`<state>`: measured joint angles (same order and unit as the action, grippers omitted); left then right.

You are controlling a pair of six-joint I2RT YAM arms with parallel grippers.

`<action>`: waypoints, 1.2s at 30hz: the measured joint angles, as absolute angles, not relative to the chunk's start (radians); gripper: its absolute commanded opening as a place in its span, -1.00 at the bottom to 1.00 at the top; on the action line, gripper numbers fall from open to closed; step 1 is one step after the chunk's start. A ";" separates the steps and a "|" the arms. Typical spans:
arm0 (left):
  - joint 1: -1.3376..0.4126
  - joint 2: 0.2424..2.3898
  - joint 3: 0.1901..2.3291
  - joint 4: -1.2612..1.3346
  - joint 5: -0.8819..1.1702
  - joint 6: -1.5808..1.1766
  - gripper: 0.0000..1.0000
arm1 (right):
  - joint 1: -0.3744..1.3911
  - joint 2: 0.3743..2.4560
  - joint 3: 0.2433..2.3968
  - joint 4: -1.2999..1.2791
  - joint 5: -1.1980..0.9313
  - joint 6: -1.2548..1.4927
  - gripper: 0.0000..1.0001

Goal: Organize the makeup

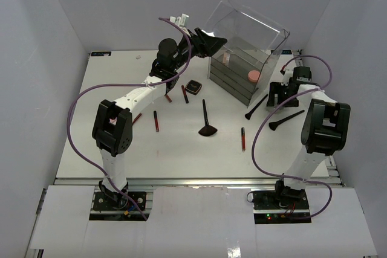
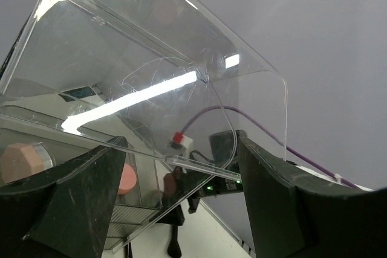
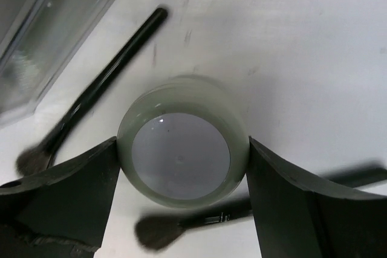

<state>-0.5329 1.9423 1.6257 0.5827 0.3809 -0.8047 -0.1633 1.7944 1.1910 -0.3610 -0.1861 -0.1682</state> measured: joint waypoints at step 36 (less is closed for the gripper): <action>-0.533 1.942 1.626 0.575 0.374 -0.826 0.69 | 0.643 1.443 1.036 -0.279 0.244 -1.026 -0.85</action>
